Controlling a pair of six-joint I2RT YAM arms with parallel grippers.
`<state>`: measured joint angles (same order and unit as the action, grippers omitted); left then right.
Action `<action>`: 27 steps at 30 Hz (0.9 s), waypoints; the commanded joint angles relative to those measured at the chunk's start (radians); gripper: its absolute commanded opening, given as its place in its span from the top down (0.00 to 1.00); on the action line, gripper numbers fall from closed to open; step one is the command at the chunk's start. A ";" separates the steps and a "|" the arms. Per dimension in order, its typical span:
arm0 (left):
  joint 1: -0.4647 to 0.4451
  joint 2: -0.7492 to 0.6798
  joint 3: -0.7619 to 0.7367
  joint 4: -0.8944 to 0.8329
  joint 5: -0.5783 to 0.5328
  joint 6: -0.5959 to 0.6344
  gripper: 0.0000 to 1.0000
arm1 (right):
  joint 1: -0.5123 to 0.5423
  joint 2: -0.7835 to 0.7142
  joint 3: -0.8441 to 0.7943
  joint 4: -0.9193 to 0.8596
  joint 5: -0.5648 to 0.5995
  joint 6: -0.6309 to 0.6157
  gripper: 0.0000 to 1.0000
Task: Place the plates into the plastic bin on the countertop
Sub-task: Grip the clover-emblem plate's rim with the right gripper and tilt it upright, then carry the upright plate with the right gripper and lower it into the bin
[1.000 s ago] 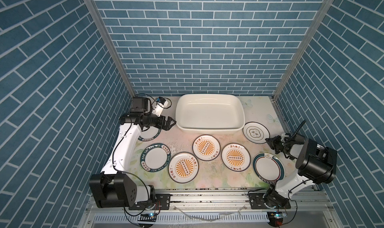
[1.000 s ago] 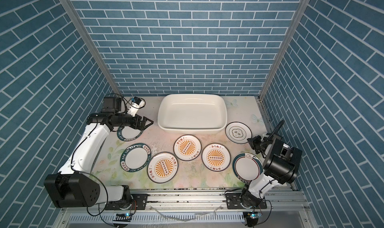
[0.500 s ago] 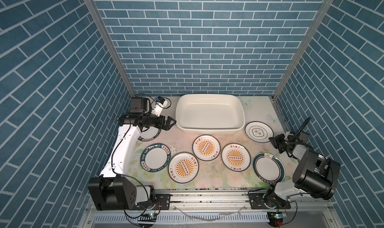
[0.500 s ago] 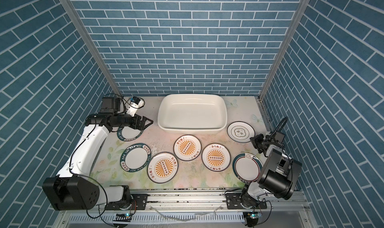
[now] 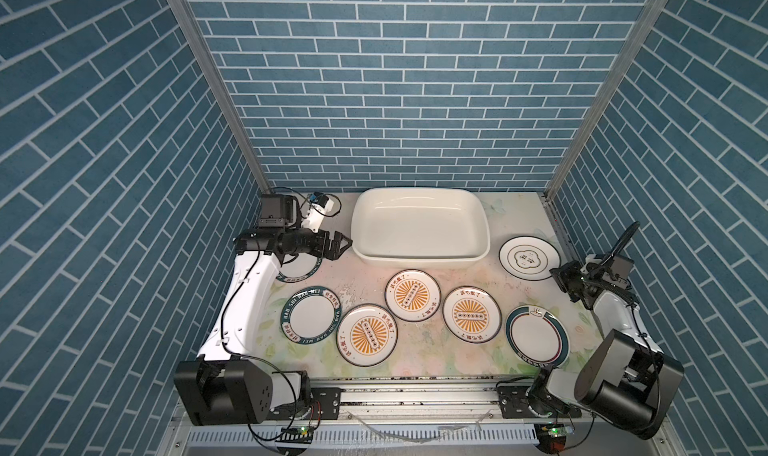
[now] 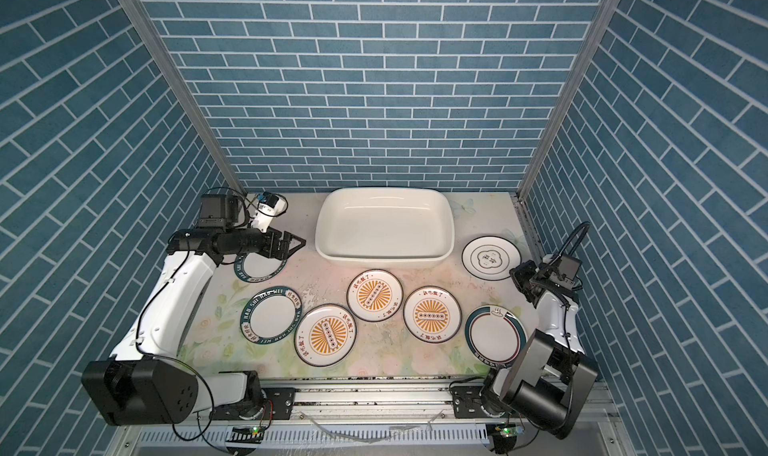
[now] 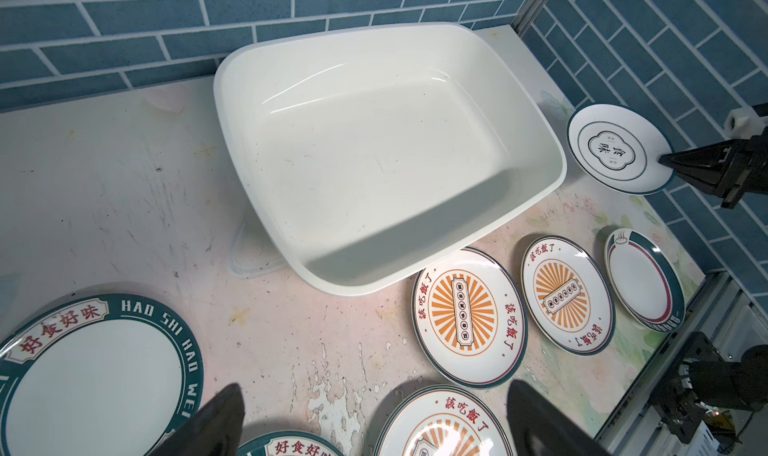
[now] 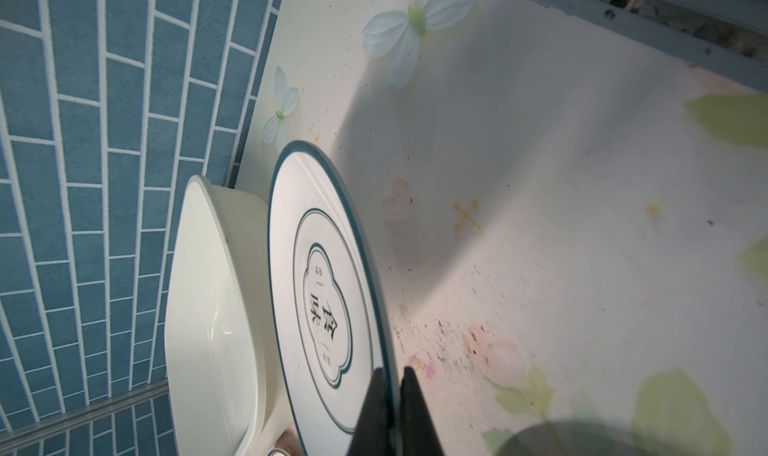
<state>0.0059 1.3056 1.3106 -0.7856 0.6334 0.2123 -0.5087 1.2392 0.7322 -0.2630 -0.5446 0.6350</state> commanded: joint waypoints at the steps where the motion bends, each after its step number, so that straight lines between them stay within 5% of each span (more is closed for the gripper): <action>1: -0.007 -0.011 0.028 0.018 0.018 -0.013 0.00 | 0.000 -0.047 0.053 -0.067 0.022 -0.043 1.00; 19: -0.009 0.004 0.035 0.057 0.026 -0.035 0.00 | 0.003 -0.070 0.252 -0.216 0.074 -0.049 1.00; 27: -0.008 0.027 0.061 0.076 0.044 -0.066 0.00 | 0.158 0.006 0.406 -0.230 0.154 -0.004 1.00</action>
<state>0.0040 1.3205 1.3396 -0.7254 0.6571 0.1646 -0.4141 1.2232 1.0733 -0.4866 -0.4305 0.6060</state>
